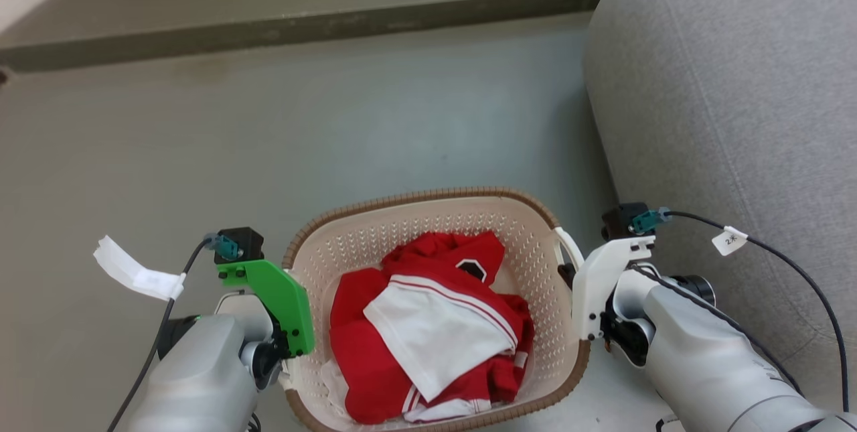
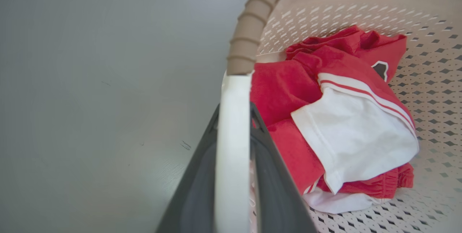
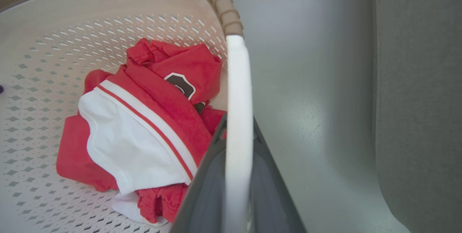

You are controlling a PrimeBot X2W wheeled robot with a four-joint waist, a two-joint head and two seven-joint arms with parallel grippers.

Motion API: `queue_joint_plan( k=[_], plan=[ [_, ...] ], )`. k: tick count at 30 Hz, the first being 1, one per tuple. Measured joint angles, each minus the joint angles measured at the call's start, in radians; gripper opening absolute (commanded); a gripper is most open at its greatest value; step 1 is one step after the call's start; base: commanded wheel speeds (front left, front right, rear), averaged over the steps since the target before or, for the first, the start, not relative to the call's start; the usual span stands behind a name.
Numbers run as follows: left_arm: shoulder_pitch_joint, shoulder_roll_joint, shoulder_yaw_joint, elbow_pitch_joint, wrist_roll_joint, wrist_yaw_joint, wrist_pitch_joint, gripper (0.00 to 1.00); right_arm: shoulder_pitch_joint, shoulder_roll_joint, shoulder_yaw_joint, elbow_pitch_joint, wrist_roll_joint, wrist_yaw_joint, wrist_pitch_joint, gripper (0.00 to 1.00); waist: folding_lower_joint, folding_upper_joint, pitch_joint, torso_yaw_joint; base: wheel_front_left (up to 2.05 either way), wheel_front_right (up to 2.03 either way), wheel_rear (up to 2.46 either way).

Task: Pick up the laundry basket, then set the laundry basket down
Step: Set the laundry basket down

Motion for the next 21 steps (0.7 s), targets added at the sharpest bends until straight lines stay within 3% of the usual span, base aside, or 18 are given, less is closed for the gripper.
queue_joint_plan(
  k=[21],
  plan=[
    [-0.153, -0.002, -0.014, -0.001, 0.063, 0.035, -0.126, 0.00, -0.126, -0.019, -0.009, -0.018, -0.017, -0.011, -0.146, 0.00, 0.0001, 0.0000, 0.278, 0.029, 0.00, 0.00, 0.00]
  ],
)
